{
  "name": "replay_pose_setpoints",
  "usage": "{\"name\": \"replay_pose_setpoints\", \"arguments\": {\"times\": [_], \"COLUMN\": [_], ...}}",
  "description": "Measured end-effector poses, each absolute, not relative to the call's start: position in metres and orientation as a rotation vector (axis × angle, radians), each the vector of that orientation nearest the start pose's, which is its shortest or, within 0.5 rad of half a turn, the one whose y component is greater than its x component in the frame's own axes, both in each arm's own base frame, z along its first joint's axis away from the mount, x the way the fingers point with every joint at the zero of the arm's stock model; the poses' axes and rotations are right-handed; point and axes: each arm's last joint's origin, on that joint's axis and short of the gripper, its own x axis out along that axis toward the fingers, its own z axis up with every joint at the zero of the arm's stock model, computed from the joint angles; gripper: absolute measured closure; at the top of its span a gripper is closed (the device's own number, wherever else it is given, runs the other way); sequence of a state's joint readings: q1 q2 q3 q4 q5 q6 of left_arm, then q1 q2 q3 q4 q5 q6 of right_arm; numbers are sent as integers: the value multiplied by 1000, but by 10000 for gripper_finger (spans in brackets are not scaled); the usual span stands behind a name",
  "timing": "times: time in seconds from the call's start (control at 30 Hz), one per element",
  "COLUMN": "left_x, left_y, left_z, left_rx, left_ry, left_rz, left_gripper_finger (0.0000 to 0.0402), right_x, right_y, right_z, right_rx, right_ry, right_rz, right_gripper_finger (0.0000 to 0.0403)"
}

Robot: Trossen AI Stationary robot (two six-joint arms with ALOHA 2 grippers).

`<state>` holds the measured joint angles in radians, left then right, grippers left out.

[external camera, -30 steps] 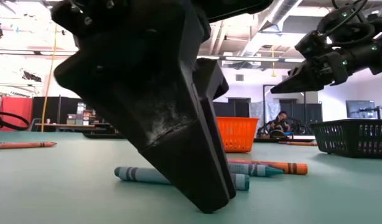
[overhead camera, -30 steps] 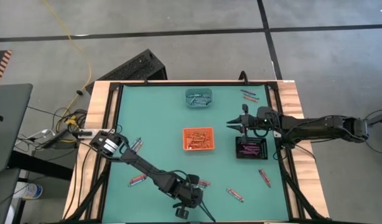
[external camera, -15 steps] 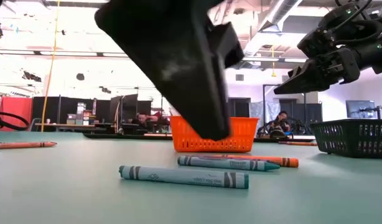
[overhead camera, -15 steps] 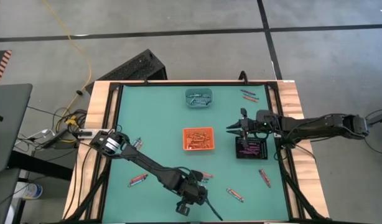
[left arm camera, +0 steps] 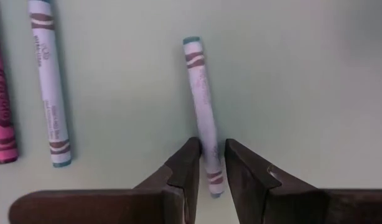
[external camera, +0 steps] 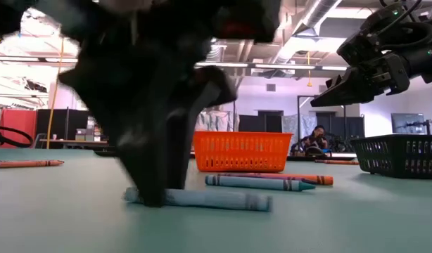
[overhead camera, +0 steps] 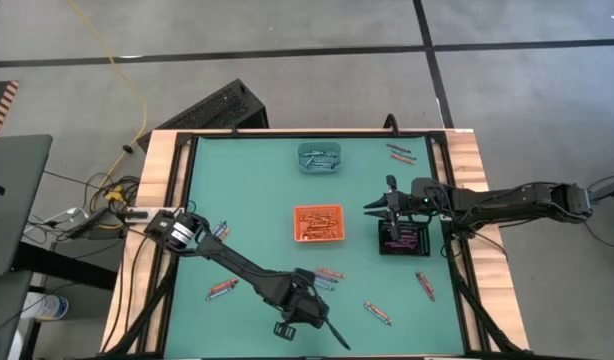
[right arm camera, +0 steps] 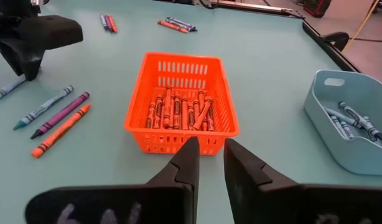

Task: Sort crayons
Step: Put the blue crayon into the blue bin

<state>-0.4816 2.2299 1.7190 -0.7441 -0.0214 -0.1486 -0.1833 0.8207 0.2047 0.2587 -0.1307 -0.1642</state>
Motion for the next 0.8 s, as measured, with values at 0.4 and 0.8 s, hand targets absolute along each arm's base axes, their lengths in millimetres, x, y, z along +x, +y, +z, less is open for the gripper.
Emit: {"name": "replay_pose_setpoints", "arguments": {"times": [0.4,0.8], "left_x": [393,413], "left_y": [-204,-198], "left_z": [139,159], "left_rx": [183,156], "left_ry": [1292,1242], "left_rz": [-234,-268], "left_gripper_finger": [356,393], "right_x": [163,163], "right_y": [-26,-26], "right_z": [171,171], "right_rx": [-107,-108], "right_ry": [353,353], "right_rz": [-24,-23], "right_gripper_finger": [332,332]}}
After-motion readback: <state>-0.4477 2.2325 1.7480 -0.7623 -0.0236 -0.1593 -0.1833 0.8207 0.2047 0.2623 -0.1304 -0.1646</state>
